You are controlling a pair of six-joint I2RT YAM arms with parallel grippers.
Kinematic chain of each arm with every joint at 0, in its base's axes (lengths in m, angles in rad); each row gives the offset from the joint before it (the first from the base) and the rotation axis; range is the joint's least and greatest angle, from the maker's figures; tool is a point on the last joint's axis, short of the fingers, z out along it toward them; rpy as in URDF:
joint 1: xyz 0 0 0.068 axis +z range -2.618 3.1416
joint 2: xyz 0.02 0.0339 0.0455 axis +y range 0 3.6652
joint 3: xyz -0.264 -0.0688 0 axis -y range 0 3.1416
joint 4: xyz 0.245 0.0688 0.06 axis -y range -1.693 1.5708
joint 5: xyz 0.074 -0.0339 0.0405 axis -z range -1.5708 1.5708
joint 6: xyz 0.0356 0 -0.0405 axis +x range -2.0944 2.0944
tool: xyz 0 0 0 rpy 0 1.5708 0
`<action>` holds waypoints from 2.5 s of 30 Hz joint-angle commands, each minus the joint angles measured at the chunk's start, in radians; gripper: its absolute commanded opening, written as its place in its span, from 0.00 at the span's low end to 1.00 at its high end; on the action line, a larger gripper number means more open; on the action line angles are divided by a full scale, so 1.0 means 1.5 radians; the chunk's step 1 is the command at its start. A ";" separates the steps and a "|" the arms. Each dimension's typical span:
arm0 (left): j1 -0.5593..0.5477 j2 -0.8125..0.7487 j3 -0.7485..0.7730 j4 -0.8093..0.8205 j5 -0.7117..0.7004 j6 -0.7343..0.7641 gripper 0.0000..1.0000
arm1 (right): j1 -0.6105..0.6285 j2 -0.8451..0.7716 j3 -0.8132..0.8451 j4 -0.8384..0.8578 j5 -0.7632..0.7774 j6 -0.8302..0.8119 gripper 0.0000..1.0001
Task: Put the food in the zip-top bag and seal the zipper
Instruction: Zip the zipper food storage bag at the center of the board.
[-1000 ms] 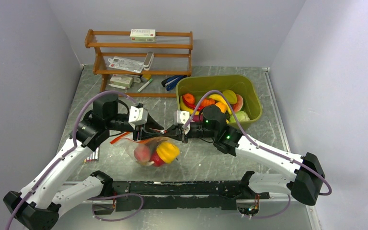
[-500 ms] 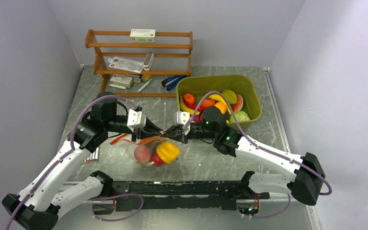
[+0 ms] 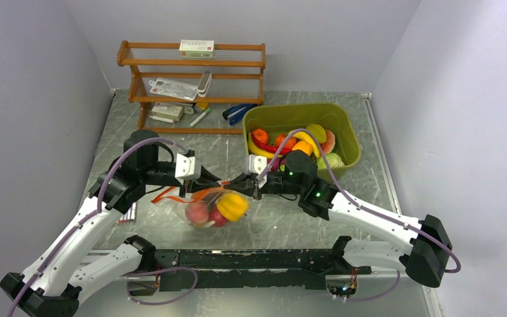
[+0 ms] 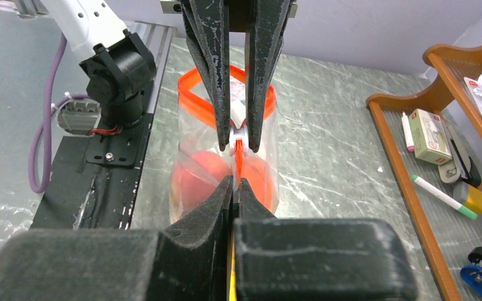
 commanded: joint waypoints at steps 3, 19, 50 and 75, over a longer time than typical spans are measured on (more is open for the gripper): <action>0.002 -0.012 -0.001 -0.039 -0.033 0.021 0.07 | -0.001 -0.026 -0.007 0.023 0.011 0.007 0.00; 0.003 -0.044 -0.013 -0.071 -0.066 0.053 0.07 | -0.002 -0.034 -0.029 0.044 0.018 0.014 0.00; 0.002 -0.056 -0.036 -0.038 -0.046 0.058 0.07 | 0.000 0.012 0.004 0.099 0.027 0.051 0.00; 0.002 -0.067 -0.006 -0.132 -0.126 0.049 0.07 | -0.019 -0.136 -0.095 0.054 0.167 0.102 0.00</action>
